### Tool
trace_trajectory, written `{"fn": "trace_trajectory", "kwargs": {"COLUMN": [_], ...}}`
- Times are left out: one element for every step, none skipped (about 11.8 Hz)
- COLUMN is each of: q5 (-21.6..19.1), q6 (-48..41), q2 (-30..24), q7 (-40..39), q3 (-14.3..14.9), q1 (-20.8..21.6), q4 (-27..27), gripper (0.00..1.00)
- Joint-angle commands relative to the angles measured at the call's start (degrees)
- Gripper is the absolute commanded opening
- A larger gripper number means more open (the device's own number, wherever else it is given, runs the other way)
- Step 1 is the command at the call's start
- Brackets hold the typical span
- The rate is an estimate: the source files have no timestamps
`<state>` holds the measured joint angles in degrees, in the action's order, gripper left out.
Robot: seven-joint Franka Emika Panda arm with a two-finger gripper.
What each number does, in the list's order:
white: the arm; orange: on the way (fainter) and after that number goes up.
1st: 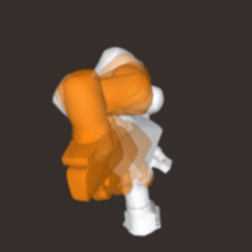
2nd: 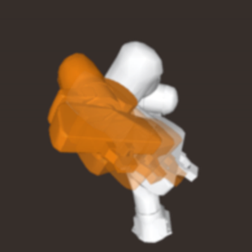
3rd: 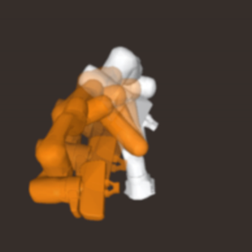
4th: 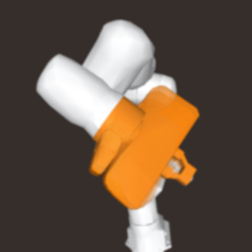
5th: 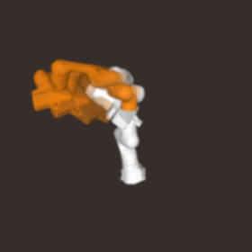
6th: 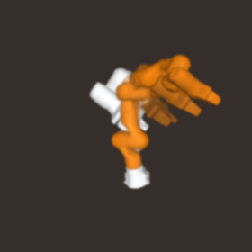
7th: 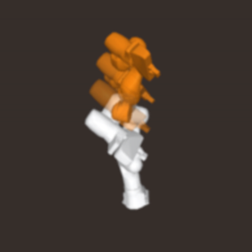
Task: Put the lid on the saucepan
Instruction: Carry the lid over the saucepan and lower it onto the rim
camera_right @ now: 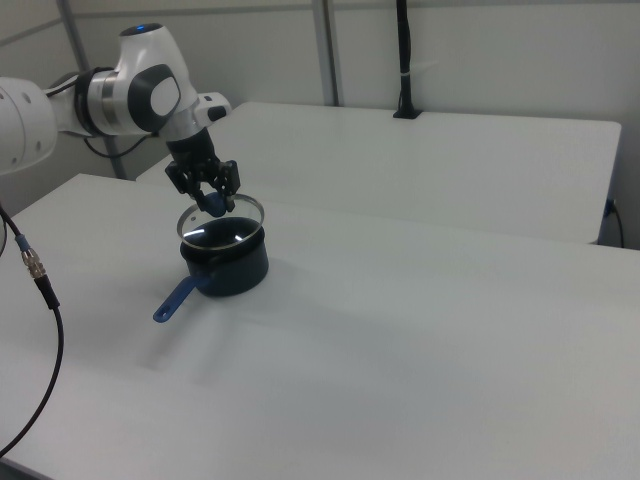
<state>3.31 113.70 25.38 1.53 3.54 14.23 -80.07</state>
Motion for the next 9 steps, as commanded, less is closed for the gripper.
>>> {"fn": "trace_trajectory", "kwargs": {"q5": [3.3, 4.0, 4.5, 4.5, 4.5, 4.6, 4.5, 4.0, 3.8], "q6": [2.6, 3.5, 3.8, 3.9, 4.0, 4.0, 3.5, 3.1, 1.4], "q2": [2.6, 3.4, 3.5, 3.6, 3.9, 4.1, 3.7, 2.1, -1.2], "q7": [2.4, 3.5, 3.7, 3.8, 4.2, 5.1, 5.1, 5.2, 5.2], "q3": [0.9, 0.9, 0.9, 0.9, 0.9, 0.9, 0.9, 1.3, 1.7], "q1": [2.8, 3.0, 3.0, 3.3, 3.4, 3.6, 3.5, 3.2, 2.9], "q4": [0.9, 1.0, 0.9, 0.7, 0.5, 0.3, 0.4, 0.4, -0.7], "gripper": [0.36, 0.36, 0.38, 0.41, 0.64, 1.00, 1.00, 1.00, 1.00]}}
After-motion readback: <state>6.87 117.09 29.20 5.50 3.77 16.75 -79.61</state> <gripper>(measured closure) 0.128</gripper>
